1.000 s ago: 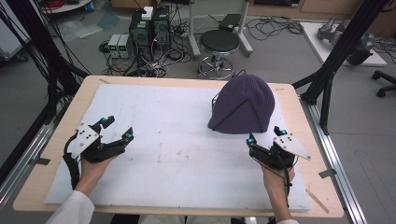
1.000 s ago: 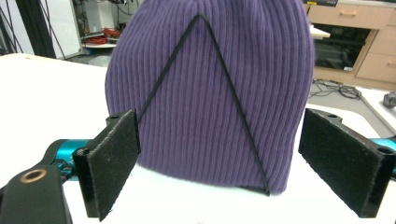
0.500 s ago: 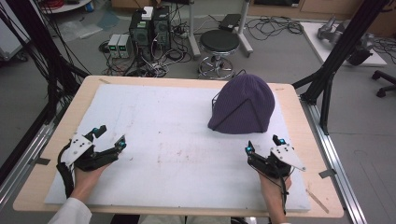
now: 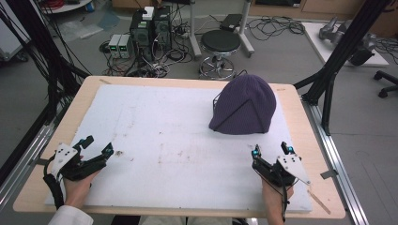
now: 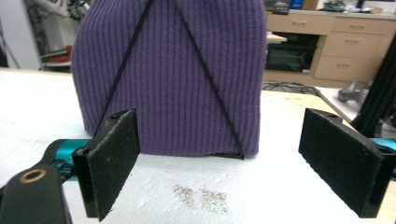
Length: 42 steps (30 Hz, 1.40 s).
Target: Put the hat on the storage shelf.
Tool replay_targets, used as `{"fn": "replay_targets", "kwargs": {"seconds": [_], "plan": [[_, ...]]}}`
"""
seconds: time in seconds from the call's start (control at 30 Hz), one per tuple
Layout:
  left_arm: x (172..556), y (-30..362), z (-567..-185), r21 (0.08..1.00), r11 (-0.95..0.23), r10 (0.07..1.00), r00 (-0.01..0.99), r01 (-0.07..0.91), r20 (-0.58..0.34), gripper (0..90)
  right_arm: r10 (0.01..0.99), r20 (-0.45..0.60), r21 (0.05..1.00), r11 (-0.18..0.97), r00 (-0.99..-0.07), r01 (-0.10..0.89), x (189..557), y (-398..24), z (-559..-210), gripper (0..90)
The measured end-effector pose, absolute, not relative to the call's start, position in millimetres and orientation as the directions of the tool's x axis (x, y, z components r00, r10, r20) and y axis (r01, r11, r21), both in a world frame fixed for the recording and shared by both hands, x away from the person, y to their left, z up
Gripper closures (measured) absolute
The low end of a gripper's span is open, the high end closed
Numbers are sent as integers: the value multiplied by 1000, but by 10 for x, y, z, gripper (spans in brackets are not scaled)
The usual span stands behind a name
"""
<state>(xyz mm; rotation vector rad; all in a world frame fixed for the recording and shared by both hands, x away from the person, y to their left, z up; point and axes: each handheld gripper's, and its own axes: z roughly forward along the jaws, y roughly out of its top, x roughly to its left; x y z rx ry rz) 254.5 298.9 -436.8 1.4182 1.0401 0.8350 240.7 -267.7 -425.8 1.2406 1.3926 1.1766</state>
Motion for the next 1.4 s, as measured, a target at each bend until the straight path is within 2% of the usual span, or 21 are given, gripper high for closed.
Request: {"fn": "replay_targets", "kwargs": {"seconds": [0.57,0.77,1.4], "plan": [[2508,3004,-4358,990,31,924,374,136,-80,203,997,-38,992,46,-70,114,2354,-2689,-4286,117],[2516,3009,-4365,990,40,924,373,137,-89,207,997,-11,991,20,-74,129,2359,-2715,-4288,117],[2515,3028,-4367,989,51,924,369,141,-100,208,997,-16,989,27,-74,144,2364,-2727,-4298,117]]}}
